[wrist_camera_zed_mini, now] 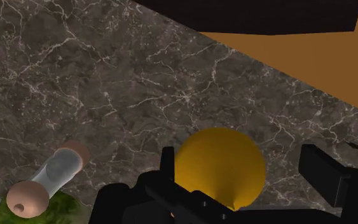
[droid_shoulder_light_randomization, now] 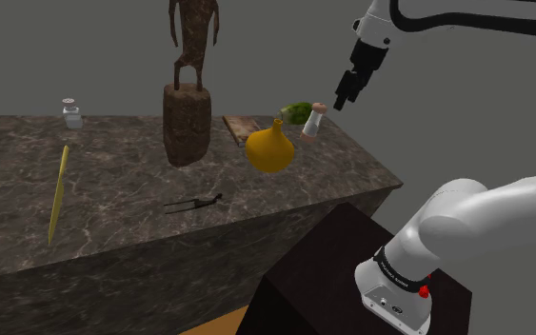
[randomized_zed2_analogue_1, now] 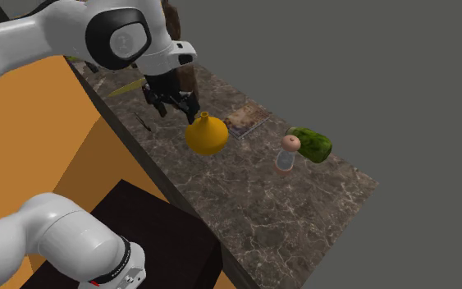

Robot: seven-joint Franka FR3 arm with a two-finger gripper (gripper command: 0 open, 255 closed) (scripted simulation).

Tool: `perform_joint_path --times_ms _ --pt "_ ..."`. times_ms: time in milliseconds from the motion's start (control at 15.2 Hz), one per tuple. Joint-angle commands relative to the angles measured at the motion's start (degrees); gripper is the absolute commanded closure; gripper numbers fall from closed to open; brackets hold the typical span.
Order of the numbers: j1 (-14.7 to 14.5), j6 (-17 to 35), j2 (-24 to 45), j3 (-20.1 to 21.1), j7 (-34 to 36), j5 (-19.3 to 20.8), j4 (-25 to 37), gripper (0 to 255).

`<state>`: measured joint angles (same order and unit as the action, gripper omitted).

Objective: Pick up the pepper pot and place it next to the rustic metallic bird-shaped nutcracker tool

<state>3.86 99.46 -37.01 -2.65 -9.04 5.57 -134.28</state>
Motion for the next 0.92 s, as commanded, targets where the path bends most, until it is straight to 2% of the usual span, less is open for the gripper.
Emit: perform_joint_path --times_ms 0,462,858 --pt "0.78 2.45 2.66 -1.39 -1.24 1.11 0.50 0" --pt "3.18 10.80 13.75 -6.38 -5.68 3.83 4.24 0" --pt "4.91 16.66 24.45 -10.28 -9.69 4.23 10.05 0"
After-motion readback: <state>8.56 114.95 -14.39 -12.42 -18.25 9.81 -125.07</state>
